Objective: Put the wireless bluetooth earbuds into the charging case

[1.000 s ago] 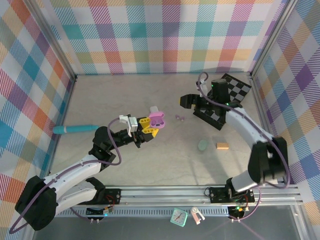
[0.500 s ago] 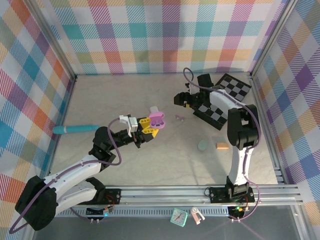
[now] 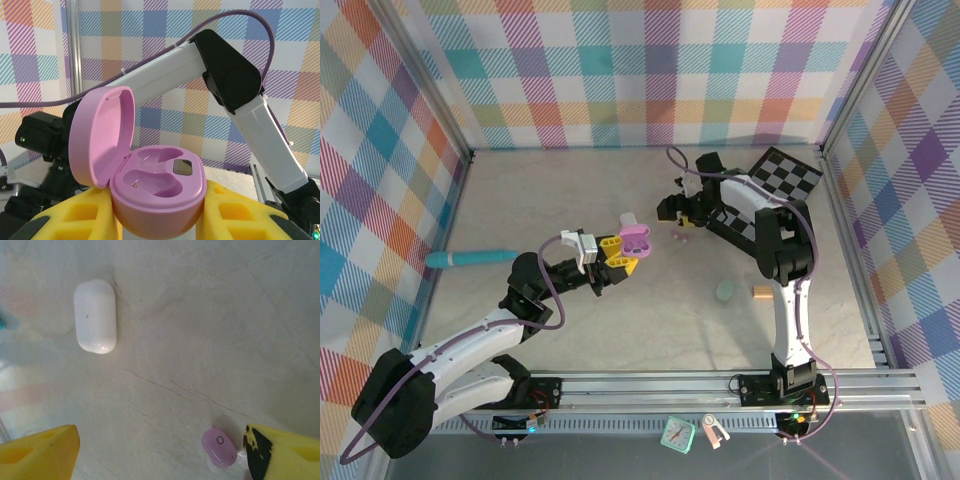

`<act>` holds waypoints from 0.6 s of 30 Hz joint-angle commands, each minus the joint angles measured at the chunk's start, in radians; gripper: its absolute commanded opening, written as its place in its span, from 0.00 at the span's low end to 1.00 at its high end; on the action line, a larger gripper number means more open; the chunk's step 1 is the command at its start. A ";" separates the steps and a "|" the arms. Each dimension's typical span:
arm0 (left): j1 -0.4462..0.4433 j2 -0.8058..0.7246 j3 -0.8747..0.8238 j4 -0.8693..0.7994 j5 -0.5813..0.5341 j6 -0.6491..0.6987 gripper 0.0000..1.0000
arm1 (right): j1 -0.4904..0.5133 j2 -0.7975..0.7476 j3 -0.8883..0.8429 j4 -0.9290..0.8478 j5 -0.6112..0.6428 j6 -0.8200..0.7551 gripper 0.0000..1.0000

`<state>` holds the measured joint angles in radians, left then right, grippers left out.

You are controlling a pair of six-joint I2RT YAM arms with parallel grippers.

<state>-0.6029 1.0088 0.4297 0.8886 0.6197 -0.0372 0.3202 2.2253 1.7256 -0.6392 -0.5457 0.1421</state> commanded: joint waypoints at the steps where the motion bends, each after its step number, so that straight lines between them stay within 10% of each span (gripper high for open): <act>1: 0.010 0.003 0.011 0.029 0.023 -0.014 0.26 | 0.009 0.031 0.036 -0.059 0.019 -0.045 0.85; 18: 0.009 0.005 0.011 0.032 0.022 -0.016 0.25 | 0.014 0.029 -0.004 -0.071 -0.062 -0.078 0.65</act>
<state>-0.6003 1.0088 0.4297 0.8890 0.6197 -0.0406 0.3283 2.2639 1.7367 -0.6861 -0.5671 0.0883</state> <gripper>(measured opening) 0.328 0.658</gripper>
